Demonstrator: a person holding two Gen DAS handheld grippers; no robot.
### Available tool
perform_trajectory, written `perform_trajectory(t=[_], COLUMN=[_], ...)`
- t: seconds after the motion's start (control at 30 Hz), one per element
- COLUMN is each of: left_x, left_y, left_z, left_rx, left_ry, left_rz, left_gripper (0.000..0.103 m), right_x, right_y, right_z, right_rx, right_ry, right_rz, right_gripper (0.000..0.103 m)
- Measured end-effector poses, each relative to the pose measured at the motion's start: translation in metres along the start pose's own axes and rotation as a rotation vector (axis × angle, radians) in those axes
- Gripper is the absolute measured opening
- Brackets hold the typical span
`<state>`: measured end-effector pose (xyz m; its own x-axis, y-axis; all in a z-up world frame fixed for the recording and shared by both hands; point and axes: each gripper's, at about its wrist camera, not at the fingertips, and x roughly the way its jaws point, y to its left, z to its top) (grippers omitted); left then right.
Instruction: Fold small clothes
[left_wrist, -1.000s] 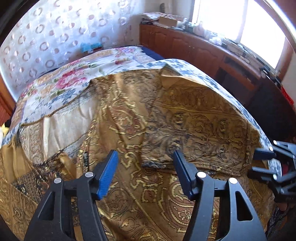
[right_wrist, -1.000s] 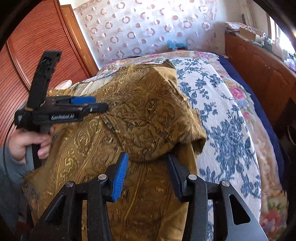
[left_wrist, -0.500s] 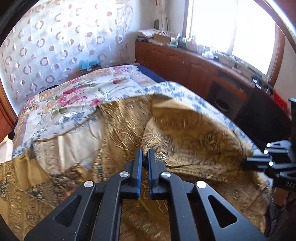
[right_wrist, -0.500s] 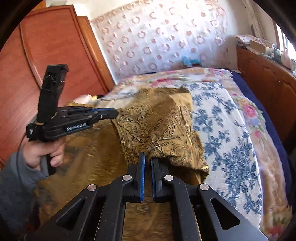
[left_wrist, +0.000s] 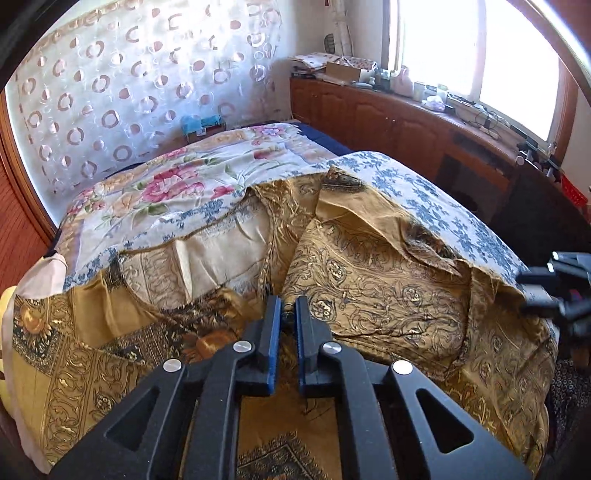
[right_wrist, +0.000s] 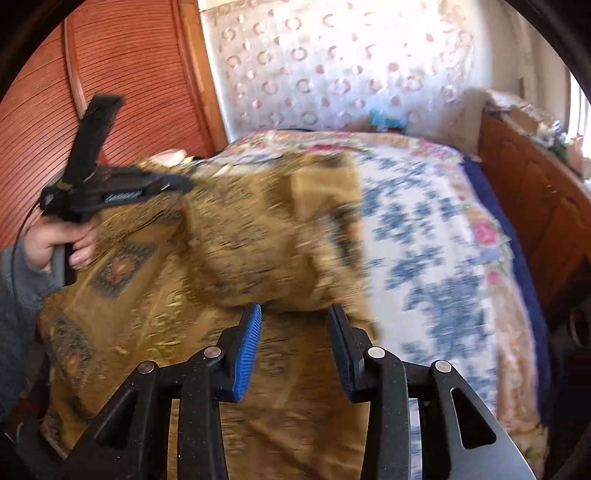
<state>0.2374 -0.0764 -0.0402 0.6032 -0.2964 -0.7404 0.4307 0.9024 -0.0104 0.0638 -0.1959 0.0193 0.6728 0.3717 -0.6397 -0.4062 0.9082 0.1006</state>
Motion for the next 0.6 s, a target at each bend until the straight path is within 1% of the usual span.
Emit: perform_trajectory(t=[0.03, 0.1, 0.13, 0.17, 0.2, 0.27, 0.3, 0.33, 0.4, 0.47, 0.53, 0.6], left_x=[0.0, -0.003, -0.006, -0.008, -0.01, -0.016, -0.018, -0.02, -0.023, -0.029, -0.034, -0.042], left_y=[0.002, 0.007, 0.01, 0.013, 0.016, 0.024, 0.028, 0.036, 0.051, 0.07, 0.086, 0.106], left_z=[-0.001, -0.002, -0.003, -0.003, -0.004, -0.007, -0.008, -0.01, -0.012, -0.017, -0.021, -0.025], left_rx=[-0.006, -0.019, -0.024, -0.029, -0.031, -0.033, -0.039, -0.051, -0.071, -0.086, -0.086, -0.084], left_ry=[0.003, 0.005, 0.001, 0.0, -0.007, -0.024, -0.028, -0.027, -0.014, -0.011, -0.01, -0.006], left_rz=[-0.004, -0.02, -0.027, -0.022, -0.012, 0.011, 0.009, 0.005, -0.006, -0.007, 0.025, 0.091], left_gripper=[0.012, 0.022, 0.033, 0.048, 0.053, 0.071, 0.076, 0.077, 0.077, 0.077, 0.077, 0.077], right_x=[0.0, 0.006, 0.011, 0.016, 0.022, 0.035, 0.043, 0.051, 0.069, 0.078, 0.088, 0.097], right_y=[-0.004, -0.014, -0.017, -0.019, -0.023, -0.022, -0.023, -0.022, -0.023, -0.023, -0.022, -0.023], right_z=[0.002, 0.011, 0.016, 0.021, 0.026, 0.037, 0.042, 0.046, 0.056, 0.067, 0.075, 0.084], right_rx=[0.006, 0.019, 0.019, 0.021, 0.023, 0.033, 0.033, 0.027, 0.006, -0.005, -0.013, -0.023], right_ry=[0.003, 0.002, 0.003, 0.004, 0.008, 0.024, 0.033, 0.041, 0.055, 0.063, 0.071, 0.08], right_rz=[-0.01, -0.029, -0.036, -0.043, -0.046, -0.04, -0.034, -0.033, -0.05, -0.046, -0.046, -0.043], right_gripper=[0.039, 0.039, 0.039, 0.039, 0.039, 0.039, 0.039, 0.039, 0.039, 0.039, 0.039, 0.039])
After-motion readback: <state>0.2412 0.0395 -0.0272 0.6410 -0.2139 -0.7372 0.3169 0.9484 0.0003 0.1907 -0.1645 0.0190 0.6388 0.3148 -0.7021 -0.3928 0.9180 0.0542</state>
